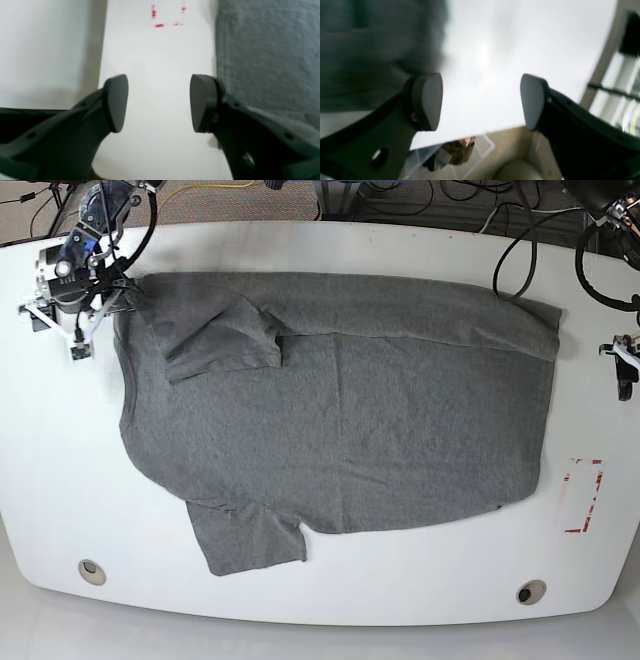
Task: Layout the t-shirt on the table in an organized manner, then fold the t-shirt properly
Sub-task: 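Open both grippers and release the flattened shirt edge, then pull the collar edge taut with both grippers, then release it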
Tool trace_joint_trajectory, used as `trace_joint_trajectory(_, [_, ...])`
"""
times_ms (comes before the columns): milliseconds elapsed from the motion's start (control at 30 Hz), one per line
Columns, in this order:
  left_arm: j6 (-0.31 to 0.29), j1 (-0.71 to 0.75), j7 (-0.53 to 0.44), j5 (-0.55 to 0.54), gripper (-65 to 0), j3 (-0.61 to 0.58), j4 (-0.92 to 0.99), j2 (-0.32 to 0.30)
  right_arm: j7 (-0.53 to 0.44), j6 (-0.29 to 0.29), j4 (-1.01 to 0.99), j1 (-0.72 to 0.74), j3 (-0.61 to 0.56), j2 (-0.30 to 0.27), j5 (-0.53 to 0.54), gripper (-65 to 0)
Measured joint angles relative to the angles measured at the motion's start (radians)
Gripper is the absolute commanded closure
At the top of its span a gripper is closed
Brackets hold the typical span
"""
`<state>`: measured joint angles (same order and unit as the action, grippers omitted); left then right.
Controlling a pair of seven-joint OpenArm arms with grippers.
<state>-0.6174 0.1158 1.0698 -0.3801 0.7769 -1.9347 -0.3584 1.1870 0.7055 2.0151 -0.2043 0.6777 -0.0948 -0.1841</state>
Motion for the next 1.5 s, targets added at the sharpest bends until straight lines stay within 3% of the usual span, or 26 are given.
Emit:
trace_joint_trajectory(100, [0.003, -0.005, -0.002, 0.000, -36.7, -0.061, 0.001, 0.005, 0.024, -0.011, 0.000, 0.043, 0.023, 0.013, -0.037, -45.2])
trace_joint_trajectory(233, [-0.005, -0.010, -0.008, -0.009, -36.7, -0.158, 0.002, 0.076, -0.009, -0.007, 0.000, 0.085, 0.008, 0.069, 0.005, -45.0])
trace_joint_trajectory(467, [-0.003, 0.002, -0.007, 0.169, -36.7, -0.165, 0.032, 0.171, 0.007, -0.005, -0.002, 0.060, 0.019, 0.174, 0.080, -44.9])
trace_joint_trajectory(633, [-0.009, 0.006, -0.009, 0.190, -36.7, -0.169, 0.069, 0.206, -0.001, -0.006, -0.017, 0.049, 0.095, 0.224, 0.151, -44.7])
trace_joint_trajectory(767, [-0.009, 0.014, -0.030, 0.200, -36.7, -0.159, 0.115, 0.194, -0.010, -0.006, -0.079, 0.050, 0.126, 0.228, 0.179, -44.5])
trace_joint_trajectory(967, [-0.005, 0.058, -0.124, 0.208, -36.7, -0.135, 0.207, 0.177, -0.111, -0.006, -0.173, 0.048, 0.152, 0.223, 0.181, -44.5])
trace_joint_trajectory(1200, [-0.008, 0.070, -0.129, 0.204, -36.7, -0.142, 0.277, 0.166, -0.139, -0.006, -0.222, 0.048, 0.161, 0.194, 0.199, -44.2])
trace_joint_trajectory(1267, [-0.008, 0.076, -0.129, 0.204, -36.7, -0.140, 0.285, 0.160, -0.140, -0.006, -0.223, 0.047, 0.166, 0.191, 0.200, -41.9])
trace_joint_trajectory(1500, [-0.008, 0.110, -0.128, 0.206, -36.7, -0.140, 0.294, 0.159, -0.163, -0.005, -0.217, 0.010, 0.158, 0.188, 0.216, -20.9])
